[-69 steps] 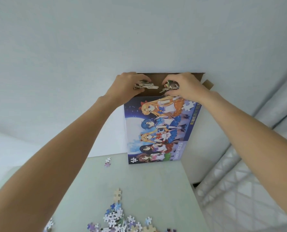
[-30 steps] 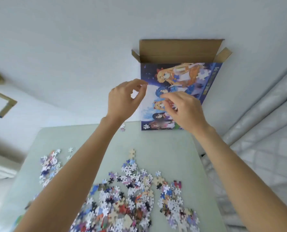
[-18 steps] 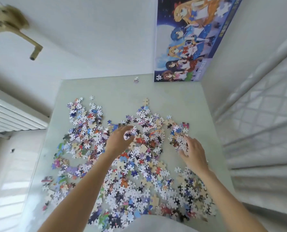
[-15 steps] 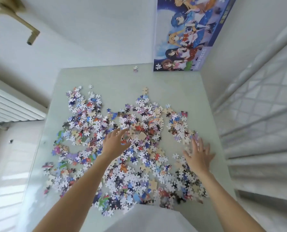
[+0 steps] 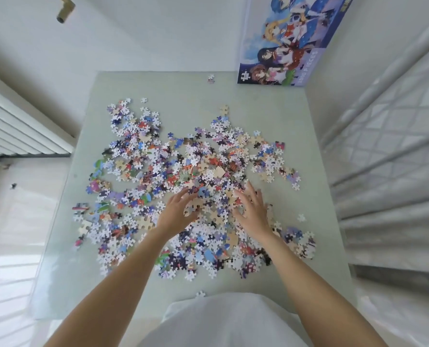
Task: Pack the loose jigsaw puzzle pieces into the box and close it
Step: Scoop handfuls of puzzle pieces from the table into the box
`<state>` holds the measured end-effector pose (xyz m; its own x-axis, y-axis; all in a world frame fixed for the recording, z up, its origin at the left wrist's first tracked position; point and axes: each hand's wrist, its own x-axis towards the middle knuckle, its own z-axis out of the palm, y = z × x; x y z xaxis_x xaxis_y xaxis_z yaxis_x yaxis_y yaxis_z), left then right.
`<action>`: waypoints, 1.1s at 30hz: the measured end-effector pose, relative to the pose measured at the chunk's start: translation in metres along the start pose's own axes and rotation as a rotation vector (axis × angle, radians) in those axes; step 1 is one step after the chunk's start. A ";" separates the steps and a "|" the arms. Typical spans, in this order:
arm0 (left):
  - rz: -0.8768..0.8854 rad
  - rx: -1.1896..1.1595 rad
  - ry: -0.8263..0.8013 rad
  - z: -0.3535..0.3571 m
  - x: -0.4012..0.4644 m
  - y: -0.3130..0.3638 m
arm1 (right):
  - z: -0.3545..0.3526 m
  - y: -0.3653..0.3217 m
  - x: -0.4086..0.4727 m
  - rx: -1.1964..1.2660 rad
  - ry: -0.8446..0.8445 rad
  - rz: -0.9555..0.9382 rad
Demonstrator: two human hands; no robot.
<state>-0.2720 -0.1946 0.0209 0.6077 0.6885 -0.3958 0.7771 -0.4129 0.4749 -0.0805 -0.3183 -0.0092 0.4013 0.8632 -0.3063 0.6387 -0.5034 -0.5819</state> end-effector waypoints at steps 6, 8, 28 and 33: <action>0.028 0.012 0.097 -0.008 -0.028 -0.011 | -0.006 -0.005 -0.038 -0.127 -0.065 -0.177; 0.011 0.028 0.084 -0.010 -0.037 -0.016 | 0.002 -0.009 -0.052 -0.253 -0.123 -0.280; -0.507 0.027 0.102 0.067 -0.162 -0.108 | 0.067 -0.033 -0.047 -0.633 -0.196 -0.507; -0.251 0.109 0.110 0.079 -0.128 -0.086 | 0.050 -0.002 -0.065 -0.330 0.112 -0.203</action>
<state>-0.4037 -0.2945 -0.0316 0.3776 0.8354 -0.3993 0.9175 -0.2792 0.2833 -0.1407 -0.3714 -0.0256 0.3026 0.9461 -0.1156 0.8817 -0.3239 -0.3431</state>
